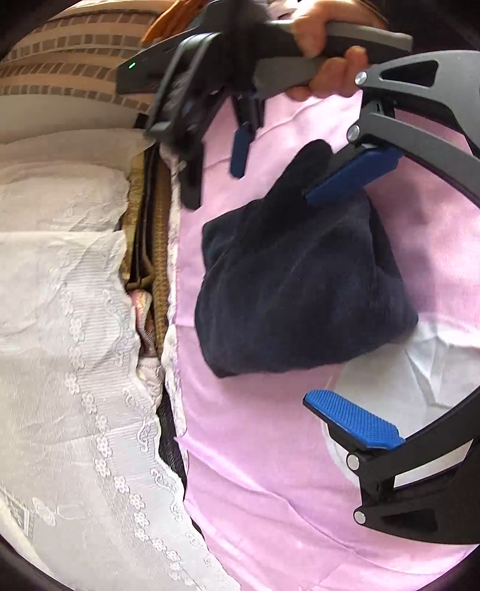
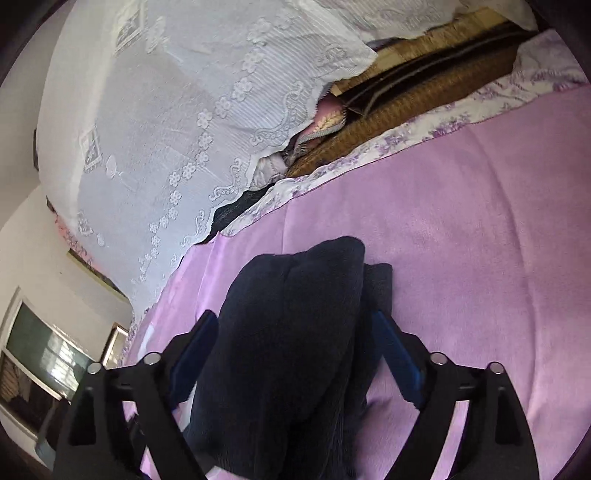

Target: Fold small clothes

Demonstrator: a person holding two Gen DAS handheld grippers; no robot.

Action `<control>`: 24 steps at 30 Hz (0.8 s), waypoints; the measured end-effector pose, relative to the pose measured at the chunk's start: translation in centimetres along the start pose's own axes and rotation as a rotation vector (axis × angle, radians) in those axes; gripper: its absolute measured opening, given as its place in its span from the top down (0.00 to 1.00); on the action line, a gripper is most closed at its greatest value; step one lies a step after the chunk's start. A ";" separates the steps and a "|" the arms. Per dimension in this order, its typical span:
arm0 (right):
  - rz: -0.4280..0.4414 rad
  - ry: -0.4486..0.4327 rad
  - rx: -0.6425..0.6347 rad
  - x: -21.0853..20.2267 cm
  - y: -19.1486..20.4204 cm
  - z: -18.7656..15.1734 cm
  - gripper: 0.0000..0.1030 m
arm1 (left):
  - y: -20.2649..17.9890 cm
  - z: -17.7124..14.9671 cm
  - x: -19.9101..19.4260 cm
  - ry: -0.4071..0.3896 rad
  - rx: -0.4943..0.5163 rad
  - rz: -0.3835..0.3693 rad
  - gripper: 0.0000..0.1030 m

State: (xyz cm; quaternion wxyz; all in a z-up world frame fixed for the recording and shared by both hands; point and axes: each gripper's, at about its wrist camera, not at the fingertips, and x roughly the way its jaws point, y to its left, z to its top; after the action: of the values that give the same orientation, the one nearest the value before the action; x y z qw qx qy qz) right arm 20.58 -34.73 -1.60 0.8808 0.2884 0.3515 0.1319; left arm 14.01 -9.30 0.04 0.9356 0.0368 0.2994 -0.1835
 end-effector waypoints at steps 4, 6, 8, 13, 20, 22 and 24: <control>-0.173 0.014 -0.112 -1.4 1.2 -3.4 0.04 | 1.7 0.3 0.5 0.024 -0.058 0.025 0.05; -0.206 0.055 -0.128 -1.6 1.2 -4.7 0.04 | 1.7 0.2 1.0 0.040 -0.047 0.041 0.05; -0.309 0.117 -0.144 -0.8 0.6 -5.9 0.04 | 1.4 0.0 2.0 0.068 -0.016 0.069 0.04; -0.418 0.141 -0.217 -0.2 0.2 -7.5 0.03 | 2.0 -1.9 5.8 0.249 -0.048 0.001 0.04; -0.381 0.105 -0.172 -1.5 -0.7 -7.6 0.03 | 4.6 -2.2 2.5 0.201 -0.164 -0.132 0.04; -0.363 0.101 -0.152 -1.6 -1.1 -7.5 0.03 | 4.4 -2.6 0.5 0.149 -0.103 -0.110 0.04; -0.350 0.092 -0.141 -1.7 -1.2 -7.5 0.03 | 3.4 -3.4 -1.5 0.100 0.000 -0.067 0.04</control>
State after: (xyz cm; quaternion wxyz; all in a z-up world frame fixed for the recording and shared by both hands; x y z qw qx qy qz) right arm 14.22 -33.32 -5.80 0.8912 0.1542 0.4264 0.0140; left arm 12.26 -5.02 -2.01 0.9129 0.0357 0.3467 -0.2125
